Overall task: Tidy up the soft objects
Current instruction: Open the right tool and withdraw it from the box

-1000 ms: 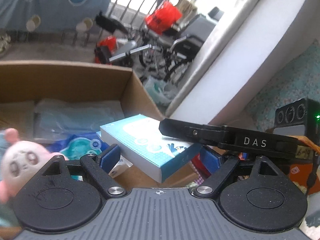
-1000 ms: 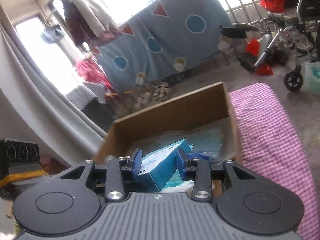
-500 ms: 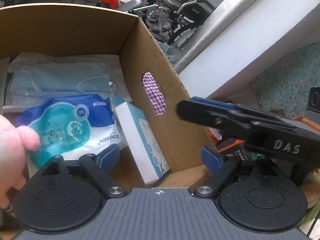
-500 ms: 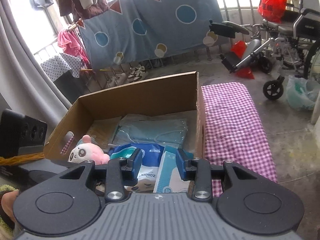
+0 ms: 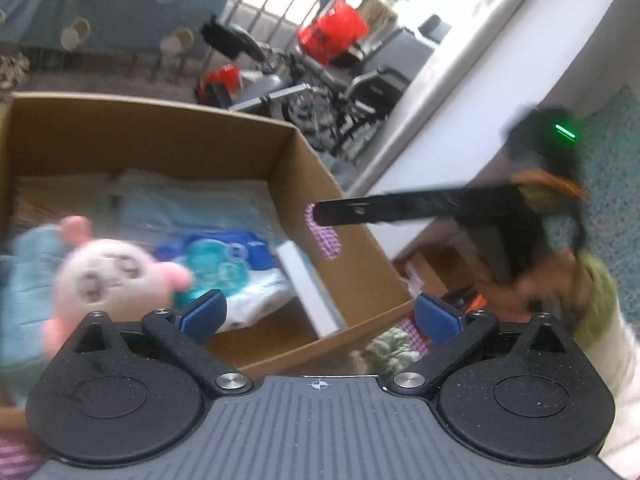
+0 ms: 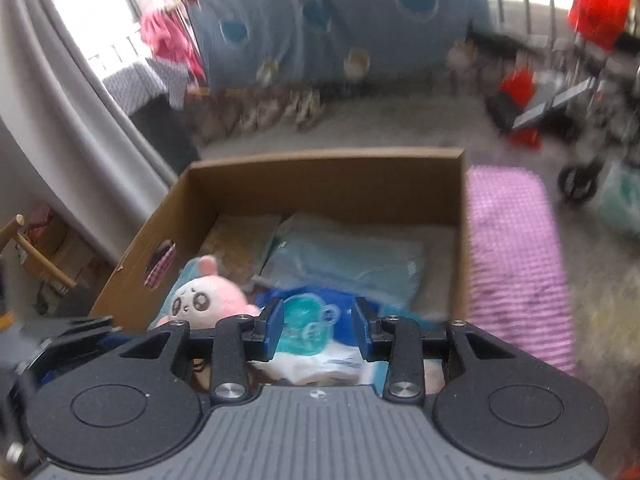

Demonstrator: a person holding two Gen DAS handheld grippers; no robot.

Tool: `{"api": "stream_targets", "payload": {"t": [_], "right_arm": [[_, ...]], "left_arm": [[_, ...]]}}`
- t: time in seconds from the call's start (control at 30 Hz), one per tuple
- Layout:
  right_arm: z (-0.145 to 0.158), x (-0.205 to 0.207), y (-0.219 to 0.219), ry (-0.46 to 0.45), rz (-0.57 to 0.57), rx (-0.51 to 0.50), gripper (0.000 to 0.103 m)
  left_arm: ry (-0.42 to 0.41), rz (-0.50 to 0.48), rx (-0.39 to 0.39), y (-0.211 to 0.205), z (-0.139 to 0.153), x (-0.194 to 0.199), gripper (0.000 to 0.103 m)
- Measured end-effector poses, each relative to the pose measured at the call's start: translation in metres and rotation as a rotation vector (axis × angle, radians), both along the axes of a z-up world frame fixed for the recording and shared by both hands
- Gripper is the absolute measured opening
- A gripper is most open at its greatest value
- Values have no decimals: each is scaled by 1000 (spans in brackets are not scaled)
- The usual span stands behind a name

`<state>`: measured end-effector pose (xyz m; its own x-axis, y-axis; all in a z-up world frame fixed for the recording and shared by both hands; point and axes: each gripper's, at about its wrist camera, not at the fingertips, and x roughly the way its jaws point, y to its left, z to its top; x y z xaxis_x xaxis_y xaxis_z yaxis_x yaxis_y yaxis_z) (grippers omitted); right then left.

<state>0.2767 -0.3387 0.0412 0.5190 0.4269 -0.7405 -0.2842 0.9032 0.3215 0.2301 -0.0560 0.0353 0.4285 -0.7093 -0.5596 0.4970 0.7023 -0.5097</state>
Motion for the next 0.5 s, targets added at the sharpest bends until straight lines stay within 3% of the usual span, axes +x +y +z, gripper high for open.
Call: {"api": "stream_targets", "payload": {"t": [0.13,0.3,0.43,0.5], "right_arm": [[-17,48,31,146,21,-18,49],[-54,98,50,321,-65,-59,51],[-79,110,53,418,-118,-85,51],[-80,107,56,428,-120,-81,61]], "left_arm": [[-14,32,-13,26,1,-13,101],[-2,59,-52,43,-8,-19,101],[5,50,-82,48,-15,-19,101],[5,50,-97,56,-19,-20,101]]}}
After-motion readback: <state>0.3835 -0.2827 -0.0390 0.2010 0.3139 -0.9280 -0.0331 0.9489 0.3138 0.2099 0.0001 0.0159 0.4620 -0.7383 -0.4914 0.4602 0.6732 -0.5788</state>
